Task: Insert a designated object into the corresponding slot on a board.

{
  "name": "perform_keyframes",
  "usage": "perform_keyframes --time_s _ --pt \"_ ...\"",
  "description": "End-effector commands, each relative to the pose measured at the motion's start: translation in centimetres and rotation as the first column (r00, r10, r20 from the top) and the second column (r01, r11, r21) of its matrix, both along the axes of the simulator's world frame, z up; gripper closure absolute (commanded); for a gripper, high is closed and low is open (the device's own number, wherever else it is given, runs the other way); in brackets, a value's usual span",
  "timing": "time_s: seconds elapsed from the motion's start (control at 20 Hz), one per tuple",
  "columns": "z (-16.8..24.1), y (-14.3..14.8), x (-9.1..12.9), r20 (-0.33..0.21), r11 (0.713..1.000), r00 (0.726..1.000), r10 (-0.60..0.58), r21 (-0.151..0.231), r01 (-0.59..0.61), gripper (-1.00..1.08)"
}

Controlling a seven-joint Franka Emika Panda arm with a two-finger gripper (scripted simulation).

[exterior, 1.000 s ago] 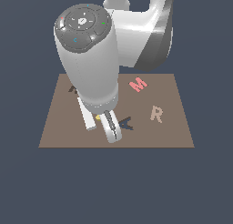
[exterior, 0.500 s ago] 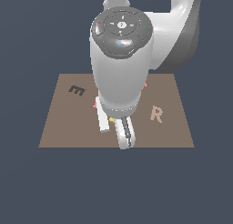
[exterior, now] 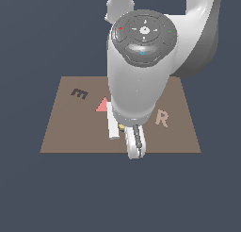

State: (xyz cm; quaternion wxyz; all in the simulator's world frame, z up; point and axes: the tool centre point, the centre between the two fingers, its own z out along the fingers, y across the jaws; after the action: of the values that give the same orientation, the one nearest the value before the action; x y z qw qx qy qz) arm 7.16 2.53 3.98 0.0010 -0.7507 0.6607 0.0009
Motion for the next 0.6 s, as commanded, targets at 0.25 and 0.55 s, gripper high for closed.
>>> perform_keyframes --time_s 0.25,0.55 --pt "-0.4 0.1 0.1 0.0 1.0 1.0 -0.005 0.0 0.005 1.08" --pt "-1.0 0.0 0.1 0.0 1.0 1.0 -0.007 -0.001 0.007 -0.92"
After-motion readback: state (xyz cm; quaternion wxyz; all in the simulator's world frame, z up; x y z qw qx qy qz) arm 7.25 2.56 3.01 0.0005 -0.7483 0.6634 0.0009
